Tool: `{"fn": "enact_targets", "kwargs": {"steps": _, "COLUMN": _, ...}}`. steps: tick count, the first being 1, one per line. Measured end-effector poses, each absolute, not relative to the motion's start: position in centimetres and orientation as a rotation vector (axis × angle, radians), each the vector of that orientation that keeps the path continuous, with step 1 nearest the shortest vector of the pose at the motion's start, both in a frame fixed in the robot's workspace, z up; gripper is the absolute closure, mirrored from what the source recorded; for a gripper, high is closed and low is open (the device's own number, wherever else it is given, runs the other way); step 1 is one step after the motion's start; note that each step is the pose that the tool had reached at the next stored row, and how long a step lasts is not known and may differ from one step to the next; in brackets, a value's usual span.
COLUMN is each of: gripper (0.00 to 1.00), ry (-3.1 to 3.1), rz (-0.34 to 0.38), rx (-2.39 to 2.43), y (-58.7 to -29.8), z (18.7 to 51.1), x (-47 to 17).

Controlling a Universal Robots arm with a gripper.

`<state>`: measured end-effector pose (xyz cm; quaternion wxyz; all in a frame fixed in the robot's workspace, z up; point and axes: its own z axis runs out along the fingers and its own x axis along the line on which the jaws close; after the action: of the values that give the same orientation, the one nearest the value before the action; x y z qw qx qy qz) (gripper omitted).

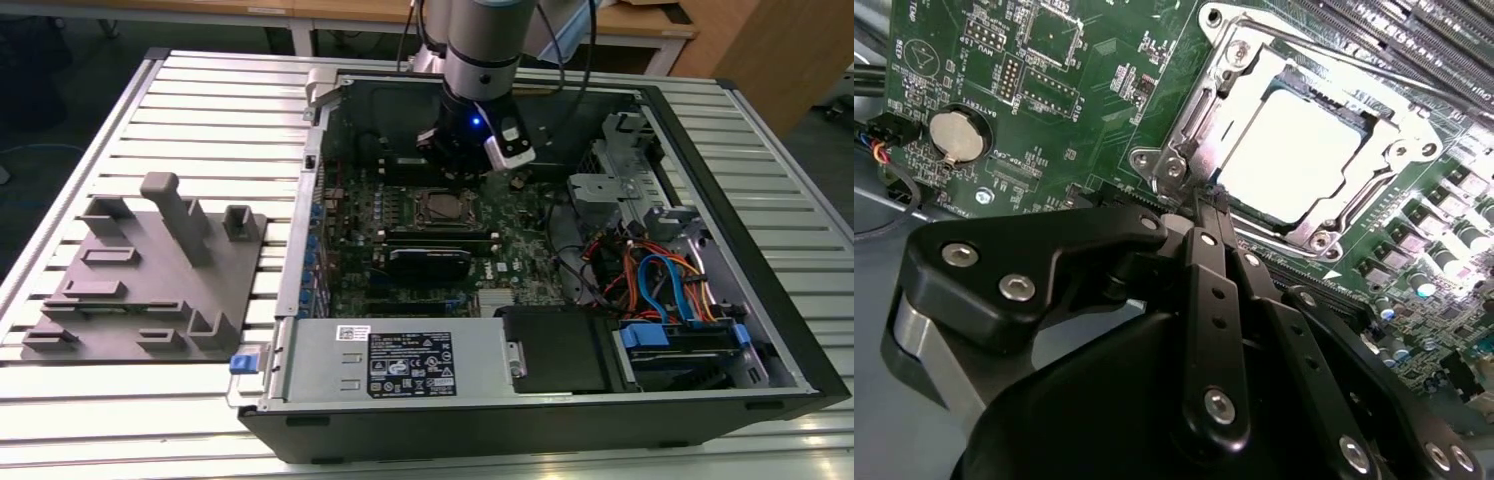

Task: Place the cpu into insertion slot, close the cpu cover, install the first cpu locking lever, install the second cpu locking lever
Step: 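Install the second cpu locking lever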

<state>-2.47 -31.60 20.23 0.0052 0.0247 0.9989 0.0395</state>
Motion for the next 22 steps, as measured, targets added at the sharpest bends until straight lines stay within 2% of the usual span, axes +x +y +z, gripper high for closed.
{"fn": "enact_targets", "kwargs": {"steps": 13, "gripper": 0.89, "ry": 3.128, "rz": 0.123, "rx": 0.077, "y": -31.6, "z": 22.2, "x": -2.5}}
{"fn": "enact_targets", "kwargs": {"steps": 22, "gripper": 0.89, "ry": 3.128, "rz": 0.124, "rx": 0.077, "y": -32.1, "z": 22.3, "x": -2.5}}
